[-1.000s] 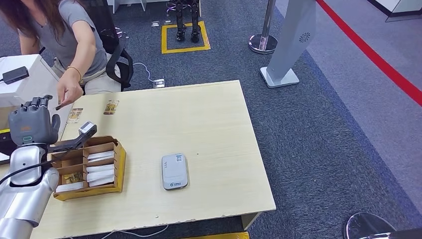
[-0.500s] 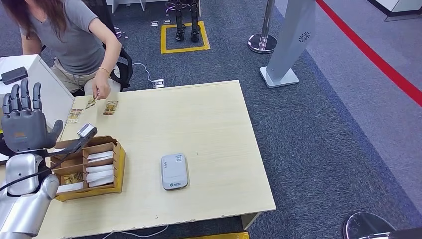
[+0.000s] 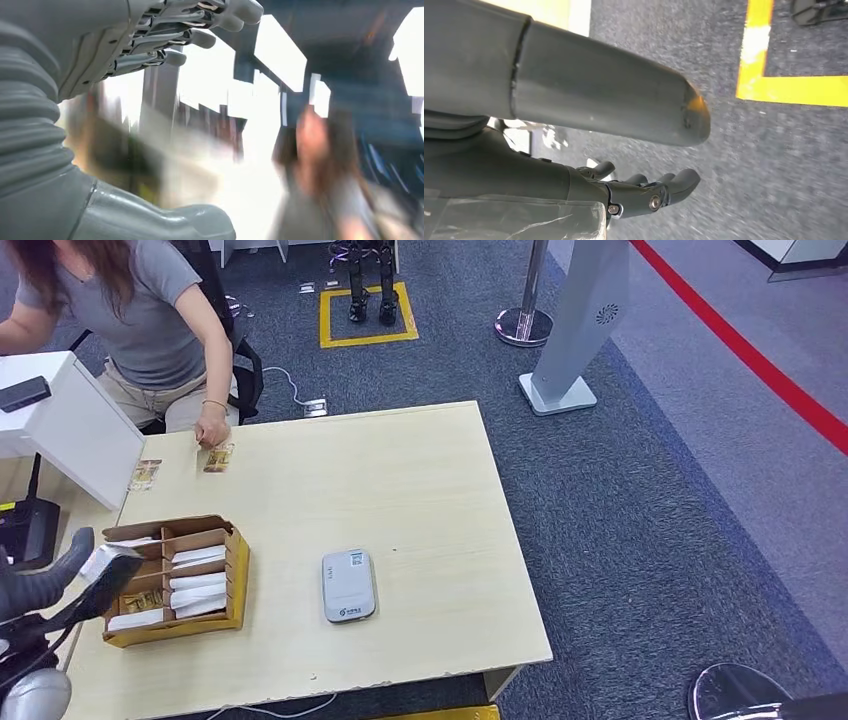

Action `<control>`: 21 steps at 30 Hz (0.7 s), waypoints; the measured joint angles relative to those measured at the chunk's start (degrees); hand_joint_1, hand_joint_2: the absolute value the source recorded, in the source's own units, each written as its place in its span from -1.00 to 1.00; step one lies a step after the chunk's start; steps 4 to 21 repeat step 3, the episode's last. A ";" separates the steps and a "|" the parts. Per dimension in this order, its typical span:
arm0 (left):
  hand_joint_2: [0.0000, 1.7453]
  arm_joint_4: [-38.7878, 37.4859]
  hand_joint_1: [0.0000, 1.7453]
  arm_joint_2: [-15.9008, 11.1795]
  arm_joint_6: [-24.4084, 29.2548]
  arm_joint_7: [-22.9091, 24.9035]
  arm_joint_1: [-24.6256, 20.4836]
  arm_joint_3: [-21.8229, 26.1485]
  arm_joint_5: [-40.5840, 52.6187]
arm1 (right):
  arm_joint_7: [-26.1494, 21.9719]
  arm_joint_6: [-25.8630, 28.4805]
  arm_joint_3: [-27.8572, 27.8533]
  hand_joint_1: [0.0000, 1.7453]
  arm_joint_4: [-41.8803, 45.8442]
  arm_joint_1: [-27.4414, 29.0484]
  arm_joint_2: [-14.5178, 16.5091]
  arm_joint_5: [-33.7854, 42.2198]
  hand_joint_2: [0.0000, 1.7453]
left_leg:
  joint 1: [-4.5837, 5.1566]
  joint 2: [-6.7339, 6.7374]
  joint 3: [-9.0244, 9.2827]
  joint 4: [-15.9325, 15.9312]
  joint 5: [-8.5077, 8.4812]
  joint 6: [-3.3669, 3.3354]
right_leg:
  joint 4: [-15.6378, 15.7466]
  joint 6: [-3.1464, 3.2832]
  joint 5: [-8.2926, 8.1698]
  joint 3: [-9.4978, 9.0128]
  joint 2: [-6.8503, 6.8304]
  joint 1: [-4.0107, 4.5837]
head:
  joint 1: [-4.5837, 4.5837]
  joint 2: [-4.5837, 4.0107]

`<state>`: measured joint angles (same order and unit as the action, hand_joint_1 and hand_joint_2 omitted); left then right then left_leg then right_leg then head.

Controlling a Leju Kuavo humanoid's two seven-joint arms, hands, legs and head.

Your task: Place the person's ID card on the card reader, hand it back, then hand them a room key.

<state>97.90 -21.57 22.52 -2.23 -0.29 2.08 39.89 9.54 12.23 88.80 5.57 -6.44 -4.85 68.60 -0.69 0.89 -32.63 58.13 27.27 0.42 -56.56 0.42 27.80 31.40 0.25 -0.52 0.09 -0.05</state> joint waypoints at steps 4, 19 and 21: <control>1.00 3.32 -1.00 1.34 -17.75 -8.52 6.03 5.89 -30.73 | -0.58 0.47 -0.33 -1.00 0.00 0.46 -0.01 1.06 1.00 | -0.01 -0.02 -0.06 0.00 0.06 -0.04 | 0.01 -0.06 0.08 0.02 -0.03 0.00 | 0.00 0.01; 1.00 3.32 -1.00 1.34 -17.75 -8.52 6.03 5.89 -30.73 | -0.58 0.47 -0.33 -1.00 0.00 0.46 -0.01 1.06 1.00 | -0.01 -0.02 -0.06 0.00 0.06 -0.04 | 0.01 -0.06 0.08 0.02 -0.03 0.00 | 0.00 0.01; 1.00 3.32 -1.00 1.34 -17.75 -8.52 6.03 5.89 -30.73 | -0.58 0.47 -0.33 -1.00 0.00 0.46 -0.01 1.06 1.00 | -0.01 -0.02 -0.06 0.00 0.06 -0.04 | 0.01 -0.06 0.08 0.02 -0.03 0.00 | 0.00 0.01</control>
